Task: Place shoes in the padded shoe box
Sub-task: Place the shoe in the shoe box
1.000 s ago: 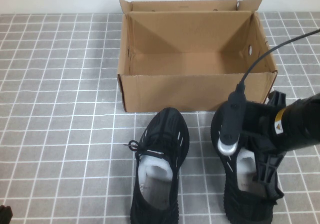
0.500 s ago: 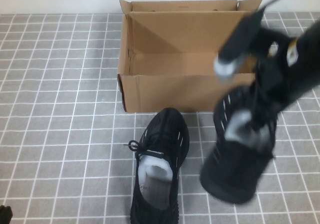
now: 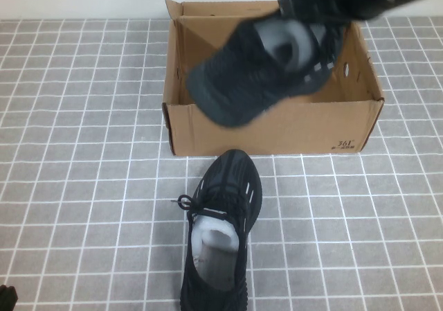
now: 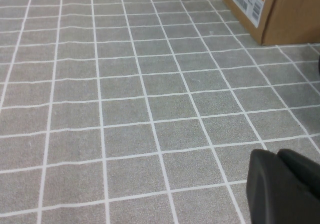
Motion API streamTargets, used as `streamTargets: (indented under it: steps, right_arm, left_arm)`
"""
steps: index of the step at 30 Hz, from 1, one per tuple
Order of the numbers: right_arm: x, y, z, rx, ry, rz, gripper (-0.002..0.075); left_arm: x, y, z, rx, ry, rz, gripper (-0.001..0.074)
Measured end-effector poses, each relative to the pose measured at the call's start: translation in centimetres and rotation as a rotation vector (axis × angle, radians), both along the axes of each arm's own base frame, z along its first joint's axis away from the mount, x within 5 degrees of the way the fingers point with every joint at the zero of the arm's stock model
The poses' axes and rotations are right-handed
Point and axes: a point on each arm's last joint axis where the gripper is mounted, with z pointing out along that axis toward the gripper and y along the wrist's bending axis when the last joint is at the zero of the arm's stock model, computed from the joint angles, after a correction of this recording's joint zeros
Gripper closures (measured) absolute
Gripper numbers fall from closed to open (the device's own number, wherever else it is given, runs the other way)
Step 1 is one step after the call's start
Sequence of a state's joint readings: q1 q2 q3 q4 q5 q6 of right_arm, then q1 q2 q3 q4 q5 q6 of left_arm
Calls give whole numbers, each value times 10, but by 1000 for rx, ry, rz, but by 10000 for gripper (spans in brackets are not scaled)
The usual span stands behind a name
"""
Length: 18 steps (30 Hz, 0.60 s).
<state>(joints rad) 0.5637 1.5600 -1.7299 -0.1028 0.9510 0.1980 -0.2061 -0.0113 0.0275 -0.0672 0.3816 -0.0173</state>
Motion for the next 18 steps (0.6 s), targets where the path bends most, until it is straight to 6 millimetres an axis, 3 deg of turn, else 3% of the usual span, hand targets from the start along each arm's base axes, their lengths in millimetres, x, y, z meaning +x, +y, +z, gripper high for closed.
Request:
streamTargets:
  steps: [9,18]
  right_arm:
    - [69,5,-11,164,41,-137,710]
    - [121,13,-48,279,69,-249,710]
  left_arm:
    - [0,0,0,0,0,0,739]
    - [0,0,0,0,0,0,739]
